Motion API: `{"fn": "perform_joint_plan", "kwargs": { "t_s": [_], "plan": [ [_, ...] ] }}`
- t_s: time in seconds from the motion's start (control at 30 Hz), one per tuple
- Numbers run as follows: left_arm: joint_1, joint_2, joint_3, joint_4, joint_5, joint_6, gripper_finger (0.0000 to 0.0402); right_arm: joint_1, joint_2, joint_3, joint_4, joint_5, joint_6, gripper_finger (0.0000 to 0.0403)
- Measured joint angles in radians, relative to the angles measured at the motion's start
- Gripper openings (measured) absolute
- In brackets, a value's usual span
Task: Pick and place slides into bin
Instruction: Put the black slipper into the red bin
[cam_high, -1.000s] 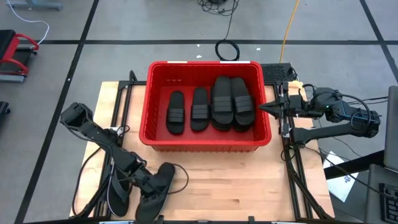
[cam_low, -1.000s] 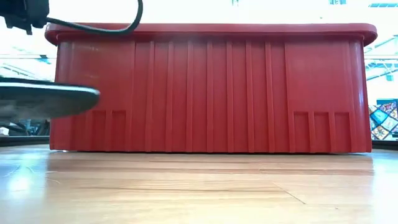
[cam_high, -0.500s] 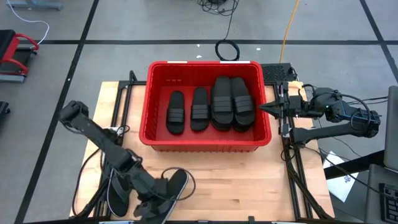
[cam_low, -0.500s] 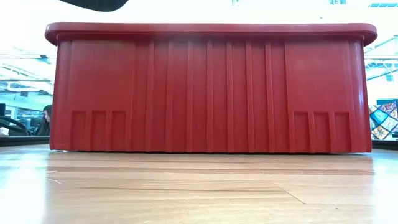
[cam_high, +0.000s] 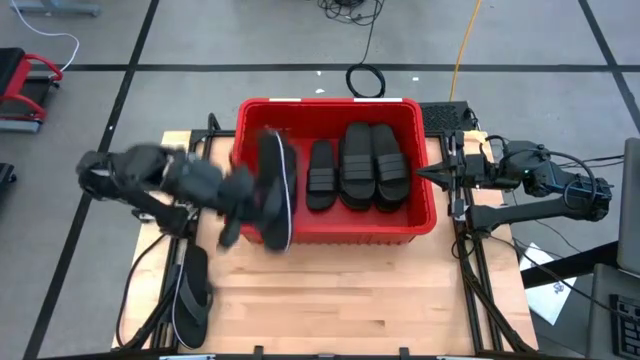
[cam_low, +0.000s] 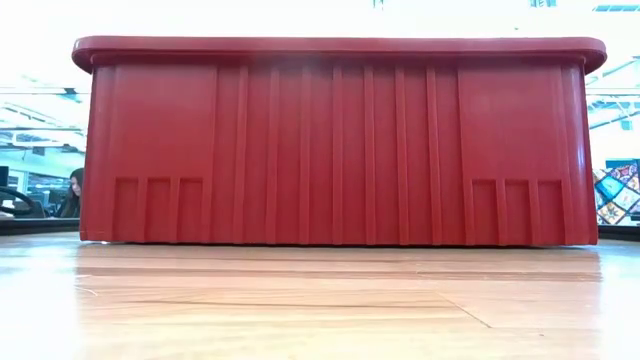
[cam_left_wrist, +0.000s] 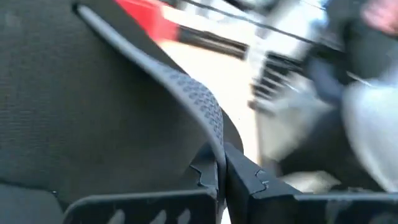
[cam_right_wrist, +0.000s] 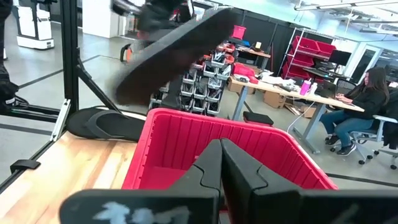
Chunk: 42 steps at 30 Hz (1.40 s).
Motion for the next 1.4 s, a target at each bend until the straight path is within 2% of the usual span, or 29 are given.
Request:
{"fn": "perform_joint_plan", "kwargs": {
  "t_s": [0.1, 0.3, 0.47, 0.7, 0.97, 1.1, 1.4],
  "plan": [
    [0.166, 0.012, 0.044, -0.072, -0.039, 0.058, 0.0, 0.0, 0.0, 0.0, 0.0, 0.0, 0.003, 0.0],
    [0.497, 0.119, 0.05, -0.117, 0.182, 0.183, 0.0, 0.0, 0.0, 0.0, 0.0, 0.0, 0.035, 0.0],
    [0.64, 0.289, 0.051, -0.068, 0.309, 0.289, 0.0, 0.0, 0.0, 0.0, 0.0, 0.0, 0.04, 0.0],
    [0.708, 0.504, 0.067, -0.023, 0.373, 0.368, 0.0, 0.0, 0.0, 0.0, 0.0, 0.0, 0.071, 0.0],
    [0.728, 0.684, 0.198, -0.033, 0.38, 0.345, 0.0, 0.0, 0.0, 0.0, 0.0, 0.003, 0.078, 0.0],
    [0.728, 0.735, 0.245, -0.037, 0.378, 0.337, 0.0, 0.0, 0.0, 0.0, 0.0, 0.003, 0.09, 0.0],
    [0.737, 0.78, 0.246, -0.05, 0.376, 0.258, 0.0, 0.0, 0.0, 0.0, 0.0, 0.004, 0.09, 0.0]
  ]
}}
